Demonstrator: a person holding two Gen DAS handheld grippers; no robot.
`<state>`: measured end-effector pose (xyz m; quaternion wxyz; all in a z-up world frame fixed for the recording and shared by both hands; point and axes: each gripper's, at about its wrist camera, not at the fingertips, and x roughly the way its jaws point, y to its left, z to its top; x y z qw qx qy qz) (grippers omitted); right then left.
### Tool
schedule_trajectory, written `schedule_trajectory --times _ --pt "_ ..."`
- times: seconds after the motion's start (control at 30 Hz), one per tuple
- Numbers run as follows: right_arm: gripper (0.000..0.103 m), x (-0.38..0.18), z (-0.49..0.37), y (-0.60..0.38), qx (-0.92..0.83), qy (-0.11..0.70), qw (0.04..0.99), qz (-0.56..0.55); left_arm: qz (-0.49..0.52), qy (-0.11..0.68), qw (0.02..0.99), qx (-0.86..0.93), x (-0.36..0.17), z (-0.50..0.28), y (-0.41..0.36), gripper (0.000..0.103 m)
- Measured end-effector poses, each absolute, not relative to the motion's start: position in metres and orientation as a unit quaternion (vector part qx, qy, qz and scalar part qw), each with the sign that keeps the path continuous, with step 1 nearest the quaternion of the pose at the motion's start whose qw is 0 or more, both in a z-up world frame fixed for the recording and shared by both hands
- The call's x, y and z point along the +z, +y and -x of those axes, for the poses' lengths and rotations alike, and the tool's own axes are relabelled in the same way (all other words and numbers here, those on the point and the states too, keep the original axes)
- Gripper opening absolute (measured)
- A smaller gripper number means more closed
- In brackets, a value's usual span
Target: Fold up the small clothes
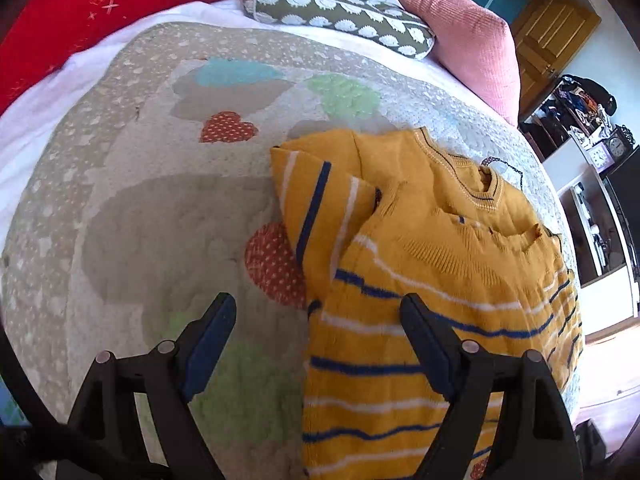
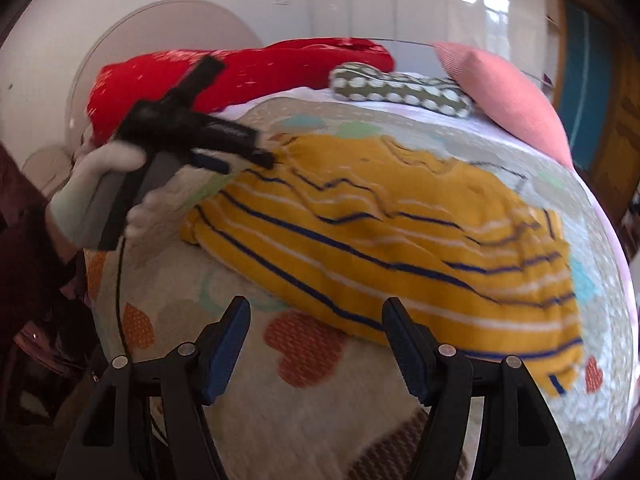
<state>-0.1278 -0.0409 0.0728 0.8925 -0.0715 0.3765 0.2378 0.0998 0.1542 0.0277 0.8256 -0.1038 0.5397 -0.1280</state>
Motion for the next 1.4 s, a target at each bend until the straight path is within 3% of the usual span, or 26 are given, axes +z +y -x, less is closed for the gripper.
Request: schedule_trajectory --times 0.23,0.43,0.5,0.53,0.57,0.87,1.0,1.07,1.17,1.3,1.4 --pt "0.072 0.047 0.103 0.070 0.305 0.348 0.869 0.178 0.115 0.566 0.795 -0.187 0.010 -0.138 0.150 0.083" --pt "0.070 0.021 0.076 0.107 0.315 0.357 0.852 0.217 0.148 0.570 0.778 -0.218 0.008 -0.156 0.154 0.082" --pt "0.043 0.019 0.068 0.113 0.314 0.362 0.852 0.208 0.151 0.573 0.775 -0.221 0.007 -0.156 0.151 0.046" --pt "0.025 0.019 0.063 0.115 0.314 0.369 0.852 0.201 0.155 0.578 0.769 -0.224 0.006 -0.156 0.149 0.022" --pt "0.015 0.021 0.060 0.114 0.311 0.371 0.854 0.191 0.163 0.577 0.768 -0.224 0.008 -0.155 0.149 0.021" --pt "0.012 0.068 0.061 0.054 0.282 0.333 0.896 0.084 0.131 0.552 0.796 -0.211 0.072 -0.148 0.097 0.019" --pt "0.012 0.095 0.062 -0.015 0.250 0.306 0.919 0.013 0.106 0.539 0.800 -0.241 0.105 -0.146 0.026 0.019" --pt "0.012 0.109 0.066 -0.059 0.225 0.293 0.929 -0.028 0.084 0.531 0.800 -0.265 0.117 -0.142 -0.023 0.007" --pt "0.012 0.118 0.072 -0.123 0.185 0.287 0.935 -0.095 0.048 0.531 0.792 -0.299 0.123 -0.134 -0.102 0.007" --pt "0.012 0.093 0.077 -0.213 0.116 0.311 0.927 -0.176 0.007 0.537 0.779 -0.323 0.118 -0.119 -0.183 0.007" --pt "0.011 0.059 0.079 -0.258 0.091 0.338 0.905 -0.243 -0.004 0.535 0.778 -0.329 0.120 -0.110 -0.200 0.007"
